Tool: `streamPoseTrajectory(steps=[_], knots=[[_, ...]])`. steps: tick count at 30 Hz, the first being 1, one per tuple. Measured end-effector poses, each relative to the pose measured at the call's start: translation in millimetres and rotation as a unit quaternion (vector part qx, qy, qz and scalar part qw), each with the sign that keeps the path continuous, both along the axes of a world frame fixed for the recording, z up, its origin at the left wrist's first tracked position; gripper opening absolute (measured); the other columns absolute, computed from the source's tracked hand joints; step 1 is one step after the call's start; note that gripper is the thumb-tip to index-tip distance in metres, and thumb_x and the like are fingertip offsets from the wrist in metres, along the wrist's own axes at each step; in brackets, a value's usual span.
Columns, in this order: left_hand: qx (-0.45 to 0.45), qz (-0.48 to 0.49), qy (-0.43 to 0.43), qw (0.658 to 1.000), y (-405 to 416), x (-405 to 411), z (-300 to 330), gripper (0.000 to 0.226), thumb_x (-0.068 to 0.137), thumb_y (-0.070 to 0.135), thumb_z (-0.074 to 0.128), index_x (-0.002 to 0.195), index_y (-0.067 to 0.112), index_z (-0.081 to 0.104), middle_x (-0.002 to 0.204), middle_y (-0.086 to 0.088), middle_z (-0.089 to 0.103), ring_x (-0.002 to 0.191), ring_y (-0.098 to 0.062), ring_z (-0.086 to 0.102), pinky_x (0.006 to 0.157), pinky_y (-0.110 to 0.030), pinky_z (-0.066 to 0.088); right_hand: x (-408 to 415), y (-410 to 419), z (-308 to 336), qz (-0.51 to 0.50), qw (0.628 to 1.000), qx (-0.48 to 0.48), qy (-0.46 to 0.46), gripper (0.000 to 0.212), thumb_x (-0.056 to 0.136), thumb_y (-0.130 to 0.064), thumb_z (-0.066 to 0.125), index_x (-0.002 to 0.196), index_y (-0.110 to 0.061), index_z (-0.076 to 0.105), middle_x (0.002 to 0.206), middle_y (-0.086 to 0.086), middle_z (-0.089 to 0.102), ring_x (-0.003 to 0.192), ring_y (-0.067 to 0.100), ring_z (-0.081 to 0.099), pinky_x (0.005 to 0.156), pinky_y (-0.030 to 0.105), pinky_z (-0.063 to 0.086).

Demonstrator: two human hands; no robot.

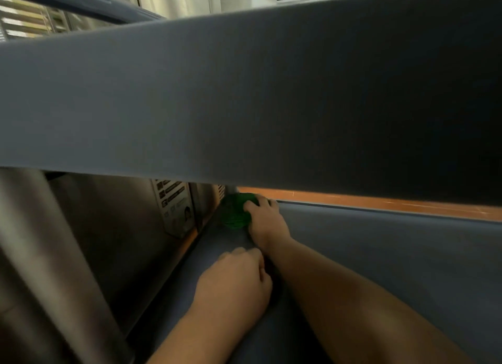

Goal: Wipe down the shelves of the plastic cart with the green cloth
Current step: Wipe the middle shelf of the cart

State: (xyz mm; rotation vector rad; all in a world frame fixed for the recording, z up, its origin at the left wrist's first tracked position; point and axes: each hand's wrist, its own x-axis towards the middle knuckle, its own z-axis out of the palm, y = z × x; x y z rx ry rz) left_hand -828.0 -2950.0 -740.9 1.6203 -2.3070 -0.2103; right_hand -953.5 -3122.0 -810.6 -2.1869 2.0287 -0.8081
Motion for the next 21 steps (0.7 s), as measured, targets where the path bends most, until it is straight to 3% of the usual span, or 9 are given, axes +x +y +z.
streamPoseTrajectory(steps=[3,8,17,21], knots=[[-0.023,-0.014,-0.010,1.000,0.8,-24.4,-5.9,0.016,0.089,0.035,0.044,0.098,0.026,0.054,0.103,0.005,0.056,0.101,-0.018,0.053,0.081,-0.033,0.048,-50.1,12.8,2.0,-0.036,0.999,-0.011,0.009,0.038,0.096,-0.015,0.048,0.130,-0.031,0.050,0.146,0.006,0.039,0.134,0.035,0.032,0.104,0.051,0.044],[-0.032,-0.053,-0.027,0.998,10.0,-71.4,-6.5,0.015,0.091,0.033,0.043,0.097,0.022,0.052,0.102,0.001,0.054,0.100,-0.021,0.053,0.073,-0.032,0.040,-154.1,49.4,6.2,-0.085,0.996,0.007,0.020,0.049,0.090,-0.009,0.047,0.135,-0.027,0.048,0.155,0.008,0.026,0.137,0.040,0.025,0.107,0.055,0.039],[-0.036,-0.119,-0.016,0.992,54.7,-177.4,-3.6,0.018,0.090,0.033,0.042,0.098,0.023,0.055,0.103,0.002,0.056,0.097,-0.021,0.055,0.078,-0.036,0.048,-327.9,139.6,7.8,-0.216,0.975,0.026,0.035,0.047,0.090,-0.007,0.045,0.131,-0.030,0.048,0.153,0.007,0.027,0.135,0.039,0.028,0.100,0.056,0.045],[-0.033,-0.151,-0.018,0.988,76.1,-221.5,-1.9,0.020,0.091,0.032,0.041,0.102,0.023,0.055,0.103,0.002,0.056,0.098,-0.020,0.054,0.080,-0.039,0.050,-395.5,187.2,10.0,-0.267,0.962,0.030,0.045,0.047,0.088,-0.007,0.050,0.129,-0.029,0.051,0.149,0.008,0.034,0.128,0.037,0.035,0.104,0.050,0.043]])
